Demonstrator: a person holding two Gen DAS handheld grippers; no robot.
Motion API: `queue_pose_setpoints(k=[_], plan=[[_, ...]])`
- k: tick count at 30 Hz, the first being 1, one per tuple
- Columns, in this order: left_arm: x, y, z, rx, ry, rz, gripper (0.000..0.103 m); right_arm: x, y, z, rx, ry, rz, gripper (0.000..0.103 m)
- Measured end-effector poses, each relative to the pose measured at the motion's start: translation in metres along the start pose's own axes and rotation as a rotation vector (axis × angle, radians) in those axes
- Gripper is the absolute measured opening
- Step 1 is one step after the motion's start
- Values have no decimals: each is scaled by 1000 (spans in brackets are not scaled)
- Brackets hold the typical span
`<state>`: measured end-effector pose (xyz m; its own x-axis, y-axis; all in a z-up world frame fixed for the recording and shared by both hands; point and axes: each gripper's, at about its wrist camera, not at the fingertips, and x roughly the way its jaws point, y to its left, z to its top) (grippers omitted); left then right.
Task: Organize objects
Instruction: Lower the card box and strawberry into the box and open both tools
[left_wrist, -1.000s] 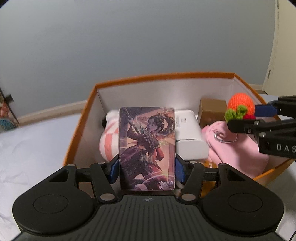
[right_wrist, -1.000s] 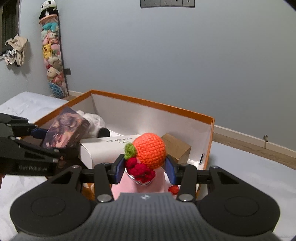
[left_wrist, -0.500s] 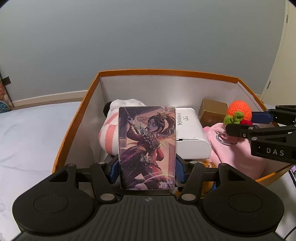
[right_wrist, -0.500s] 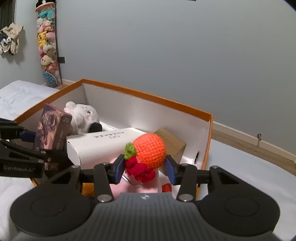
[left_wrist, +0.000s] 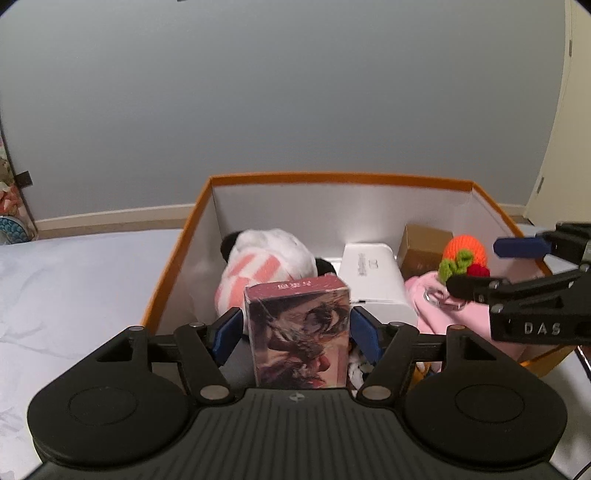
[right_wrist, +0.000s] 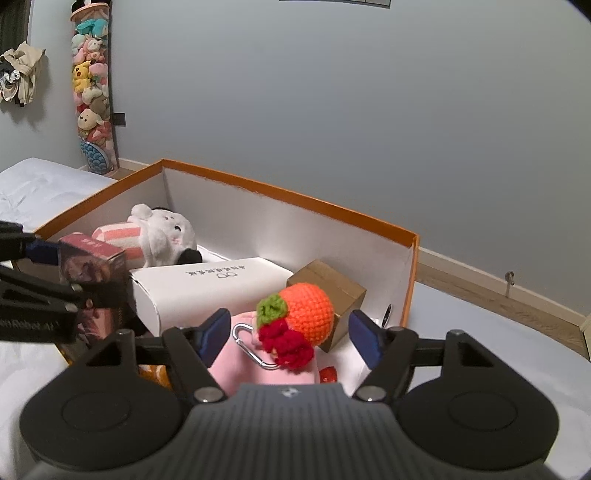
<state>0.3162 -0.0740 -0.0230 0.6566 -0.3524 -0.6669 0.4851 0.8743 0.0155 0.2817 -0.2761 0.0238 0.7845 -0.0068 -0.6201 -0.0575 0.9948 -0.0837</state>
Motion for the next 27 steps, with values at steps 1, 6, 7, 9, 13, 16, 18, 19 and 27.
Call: queue_pose_setpoints(k=[1,6,7,9,13,16,18,19,27], plan=[[-3,1,1,-4,-7,2,78,-1,0,0,0,0,1,72],[-20,10,3,-17,-33,12,78,-5,1,0,2,-3,7,72],[-22,11,3,-19,-37,16,78,-6,1,0,2,-5,6,72],[-26,14,2,-24,-42,22,78,-8,2,0,2,-7,9,72],[-34,19,1,-37,-48,35,78,-12,2,1,4,-15,9,72],[-41,22,-1,-43,-49,37,79,-17,2,2,6,-21,14,72],[-45,21,-4,-43,-49,34,79,-20,2,1,8,-24,19,72],[-48,20,-5,-42,-49,33,79,-23,2,1,11,-25,21,72],[-77,22,-14,-110,-93,25,87,-50,0,-6,92,-30,65,73]])
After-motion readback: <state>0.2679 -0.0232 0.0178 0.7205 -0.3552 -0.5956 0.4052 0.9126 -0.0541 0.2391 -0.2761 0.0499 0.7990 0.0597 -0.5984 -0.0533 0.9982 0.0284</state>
